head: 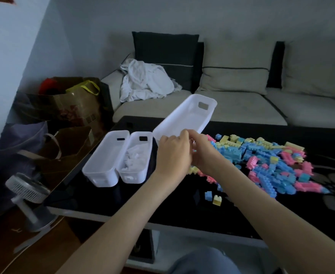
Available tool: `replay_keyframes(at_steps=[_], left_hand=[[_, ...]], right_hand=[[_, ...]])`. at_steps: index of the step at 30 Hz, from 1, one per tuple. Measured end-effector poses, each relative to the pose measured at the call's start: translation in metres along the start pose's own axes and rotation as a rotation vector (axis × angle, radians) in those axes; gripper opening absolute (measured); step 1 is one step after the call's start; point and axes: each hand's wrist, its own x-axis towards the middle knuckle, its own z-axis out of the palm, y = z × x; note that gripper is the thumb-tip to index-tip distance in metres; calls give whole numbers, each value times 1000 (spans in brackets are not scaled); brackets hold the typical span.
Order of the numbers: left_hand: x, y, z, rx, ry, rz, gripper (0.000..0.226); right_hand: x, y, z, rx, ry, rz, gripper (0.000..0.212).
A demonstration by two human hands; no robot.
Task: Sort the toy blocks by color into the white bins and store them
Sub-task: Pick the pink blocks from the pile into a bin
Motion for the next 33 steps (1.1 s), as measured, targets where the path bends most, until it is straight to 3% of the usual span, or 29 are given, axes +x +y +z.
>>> replay_keyframes(at_steps=[2,5,9,11,14,16,19,20,21,24,26,29,33], left_hand=[[-1,24,2,-157,-101,53,14],[0,50,6,-474,-296,-15,28],[5,72,11,-782,-464,-137,24],[5,90,15,-872,-538,-131,21],[5,127,22,-913,-615,-36,22],[2,155,26,-896,-510,61,21],[2,197,40,-716,-43,175,37],[3,214,47,-707,2,150,44],[4,227,51,-721,-57,107,49],[6,270,64,-864,-547,-72,50],[2,297,74,-897,-781,-42,43],[-6,331,83,-899,-891,99,38],[-7,352,96,-900,-977,162,39]], right_hand=[[-9,-3,-29,-45,76,-29,51],[-22,-5,-63,-77,161,-48,53],[-31,-5,-98,-148,284,-56,70],[-41,-9,-121,-205,314,-53,64],[-59,-14,-157,-228,330,-28,38],[-71,-15,-186,-190,404,-21,22],[-91,-11,-236,-124,571,7,33],[-101,-10,-255,-118,626,18,36],[-108,-8,-272,-136,688,33,37],[-130,-4,-322,-237,859,63,39],[-147,-3,-345,-323,946,100,33],[-164,2,-371,-418,1013,133,28],[-170,9,-392,-472,1021,205,21]])
